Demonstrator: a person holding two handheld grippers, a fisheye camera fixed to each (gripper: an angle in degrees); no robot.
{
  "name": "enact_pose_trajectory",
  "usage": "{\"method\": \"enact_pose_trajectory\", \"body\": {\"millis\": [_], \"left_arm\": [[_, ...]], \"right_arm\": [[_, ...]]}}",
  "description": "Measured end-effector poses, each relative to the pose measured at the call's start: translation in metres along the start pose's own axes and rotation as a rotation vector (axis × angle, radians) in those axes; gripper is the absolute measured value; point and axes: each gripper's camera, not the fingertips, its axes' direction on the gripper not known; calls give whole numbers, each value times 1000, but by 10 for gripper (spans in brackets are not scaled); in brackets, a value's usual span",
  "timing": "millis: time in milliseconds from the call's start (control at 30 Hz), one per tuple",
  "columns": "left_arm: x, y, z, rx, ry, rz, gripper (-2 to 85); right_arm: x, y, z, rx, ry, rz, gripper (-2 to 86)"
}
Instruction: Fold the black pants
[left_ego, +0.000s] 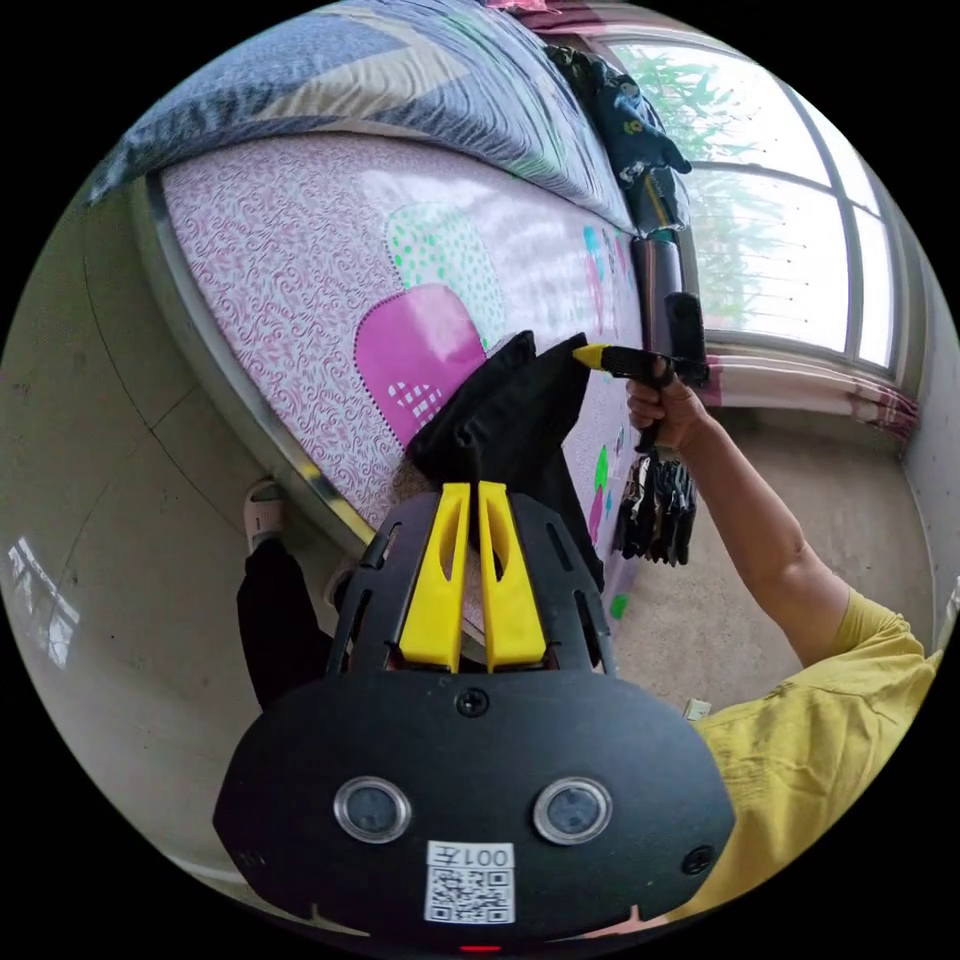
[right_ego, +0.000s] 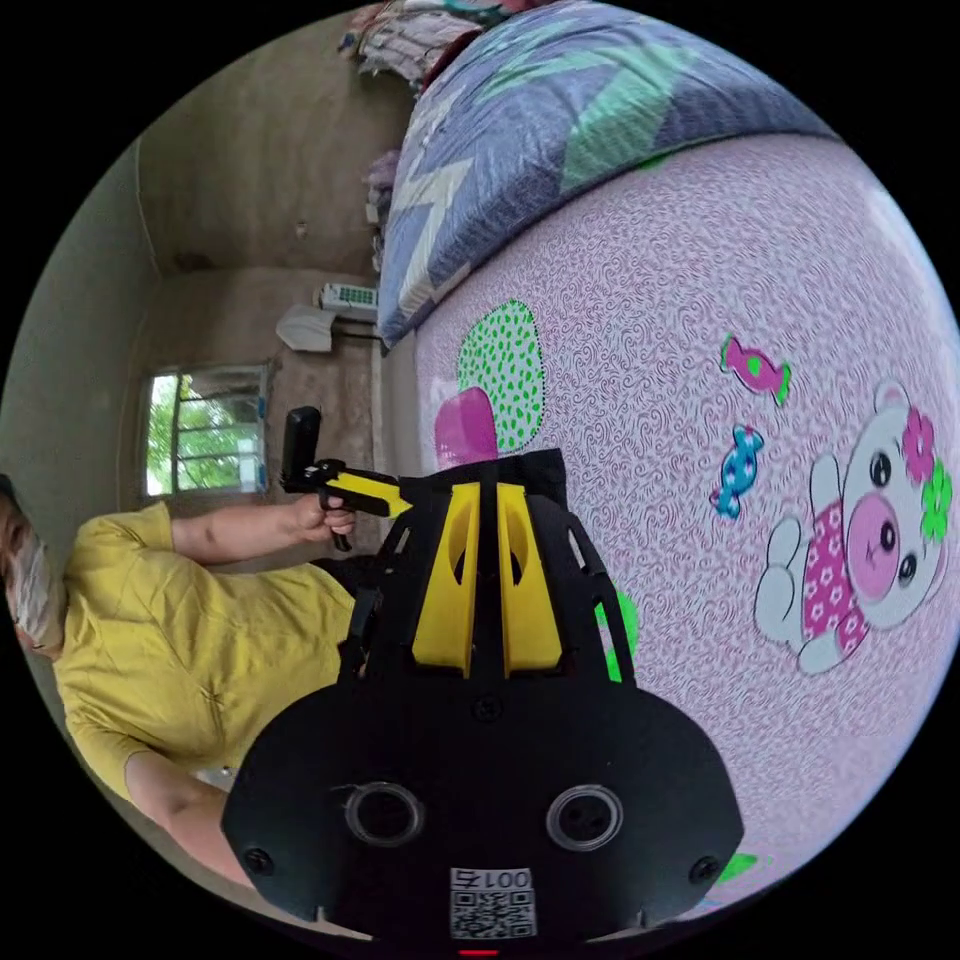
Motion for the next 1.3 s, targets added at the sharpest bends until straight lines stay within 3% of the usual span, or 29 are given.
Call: {"method": "enact_pose_trajectory", "body": {"millis": [233, 700, 1000, 1100, 1300], "left_arm": [[-2, 12, 5, 14, 5, -54, -14], [18, 27, 25, -13, 1, 1, -12], [20, 56, 8, 165, -55, -47, -12], [37, 54, -3, 227, -93, 23, -13], [101, 25, 48, 59, -165, 278, -13]], "right_arm": [[-5, -23, 43, -112, 154, 11, 23], [-13, 9, 67, -12, 104, 111, 25], [-51, 55, 44, 291, 47, 46, 11], [-74, 82, 54, 296, 96, 39, 7], [-109, 128, 105, 267, 234, 64, 4]]}}
